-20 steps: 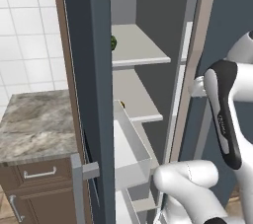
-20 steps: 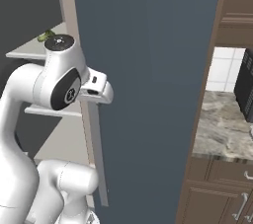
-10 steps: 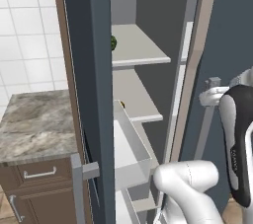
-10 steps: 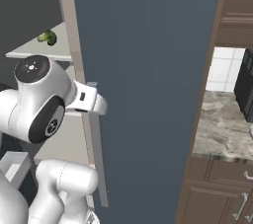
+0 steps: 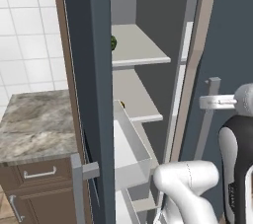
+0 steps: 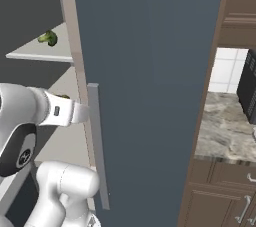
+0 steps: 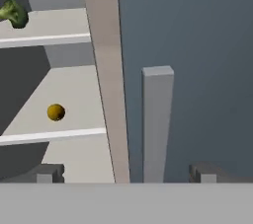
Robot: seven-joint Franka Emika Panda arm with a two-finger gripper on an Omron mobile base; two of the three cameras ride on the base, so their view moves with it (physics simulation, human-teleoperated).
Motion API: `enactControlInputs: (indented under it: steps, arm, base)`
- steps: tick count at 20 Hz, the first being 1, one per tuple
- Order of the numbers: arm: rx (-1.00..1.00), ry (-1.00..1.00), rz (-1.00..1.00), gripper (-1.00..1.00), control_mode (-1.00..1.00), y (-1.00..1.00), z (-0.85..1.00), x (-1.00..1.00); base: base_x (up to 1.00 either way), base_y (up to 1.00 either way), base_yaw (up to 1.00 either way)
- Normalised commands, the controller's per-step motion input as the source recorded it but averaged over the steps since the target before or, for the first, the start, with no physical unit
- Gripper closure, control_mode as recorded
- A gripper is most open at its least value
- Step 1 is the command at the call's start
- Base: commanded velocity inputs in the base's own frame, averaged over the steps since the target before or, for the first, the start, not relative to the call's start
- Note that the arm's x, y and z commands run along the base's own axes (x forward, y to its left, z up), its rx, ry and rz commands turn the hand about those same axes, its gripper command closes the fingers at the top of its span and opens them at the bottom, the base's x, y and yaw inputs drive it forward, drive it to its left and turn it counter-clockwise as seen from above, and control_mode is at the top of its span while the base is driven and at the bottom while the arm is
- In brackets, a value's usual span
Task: Take the lemon and broccoli out of the freezer and place them in the tupperware container on the counter. Then put the tupperware containing the vegetables back in the freezer.
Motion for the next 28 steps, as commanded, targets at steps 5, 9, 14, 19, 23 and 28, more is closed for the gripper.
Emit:
enactControlInputs:
  steps: [5, 9, 14, 19, 23, 28]
  arm:
    - [0.01, -0.02, 0.12, -1.0, -1.0, 0.63, 0.5, 0.02]
    - [0.06, 0.0, 0.17, -1.0, -1.0, 0.53, 0.62, 0.03]
    - [0.12, 0.0, 0.18, -1.0, -1.0, 0.41, 0.55, 0.0]
    - [0.09, -0.01, 0.14, -1.0, -1.0, 0.5, 0.28, 0.14]
    - [0.03, -0.04, 0.05, -1.0, -1.0, 0.43, 0.1, 0.44]
    - [0.0, 0.0, 0.0, -1.0, -1.0, 0.23, 0.01, 0.57]
  base:
    - [0.0, 0.0, 0.0]
    - [0.0, 0.0, 0.0]
    - [0.0, 0.0, 0.0]
    - [0.0, 0.0, 0.0]
    - [0.0, 0.0, 0.0]
    - [0.0, 0.0, 0.0]
